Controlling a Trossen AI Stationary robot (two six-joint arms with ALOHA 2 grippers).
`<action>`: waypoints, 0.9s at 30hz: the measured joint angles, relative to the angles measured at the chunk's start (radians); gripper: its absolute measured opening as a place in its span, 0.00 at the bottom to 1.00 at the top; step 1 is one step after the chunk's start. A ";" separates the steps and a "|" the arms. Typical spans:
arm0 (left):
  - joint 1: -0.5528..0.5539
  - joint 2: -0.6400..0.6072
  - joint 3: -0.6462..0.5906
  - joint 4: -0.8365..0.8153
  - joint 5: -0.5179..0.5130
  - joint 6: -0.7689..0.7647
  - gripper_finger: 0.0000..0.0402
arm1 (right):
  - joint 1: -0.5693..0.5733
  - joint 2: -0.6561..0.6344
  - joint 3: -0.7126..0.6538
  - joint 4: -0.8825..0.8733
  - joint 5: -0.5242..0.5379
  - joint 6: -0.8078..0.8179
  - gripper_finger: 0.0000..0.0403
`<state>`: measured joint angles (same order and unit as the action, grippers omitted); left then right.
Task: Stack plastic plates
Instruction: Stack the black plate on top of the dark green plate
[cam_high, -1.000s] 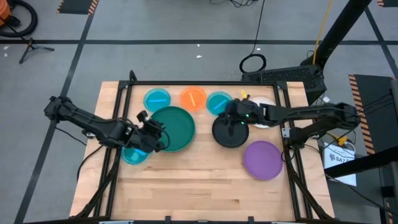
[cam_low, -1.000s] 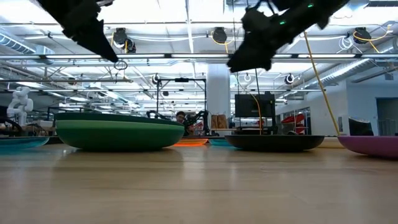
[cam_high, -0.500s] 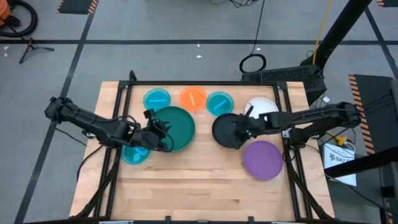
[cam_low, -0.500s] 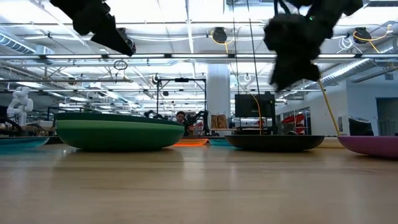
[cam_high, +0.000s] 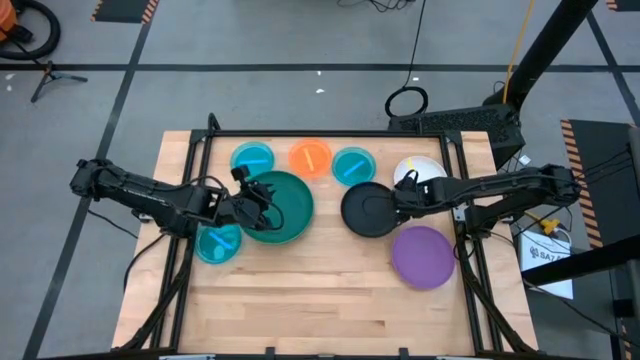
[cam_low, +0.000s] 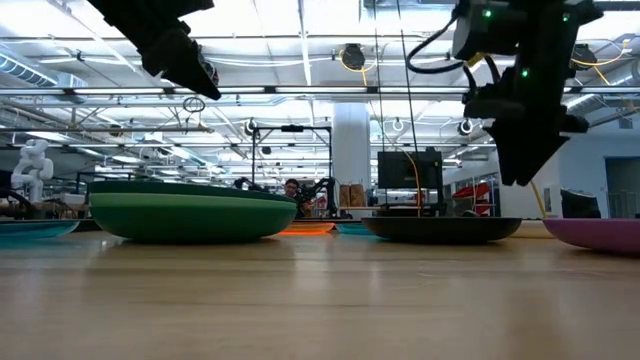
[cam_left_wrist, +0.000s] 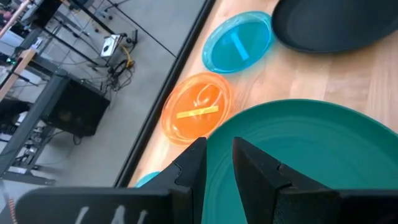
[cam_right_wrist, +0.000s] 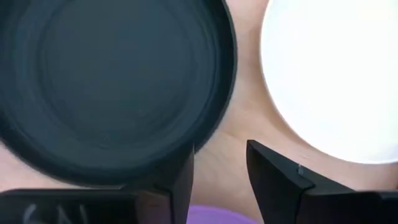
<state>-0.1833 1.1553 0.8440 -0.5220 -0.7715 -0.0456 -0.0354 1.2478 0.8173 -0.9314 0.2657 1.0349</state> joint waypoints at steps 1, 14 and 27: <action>0.001 0.000 0.000 0.000 0.000 0.007 0.21 | -0.006 0.006 -0.015 0.023 -0.001 0.000 0.34; 0.001 0.000 0.000 -0.007 0.000 0.005 0.21 | -0.068 0.150 -0.105 0.274 0.024 -0.017 0.34; -0.008 0.000 0.000 -0.035 0.001 -0.046 0.21 | -0.093 0.206 -0.104 0.349 0.022 -0.032 0.19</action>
<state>-0.1913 1.1553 0.8436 -0.5568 -0.7708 -0.0914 -0.1280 1.4535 0.7132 -0.5825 0.2880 1.0027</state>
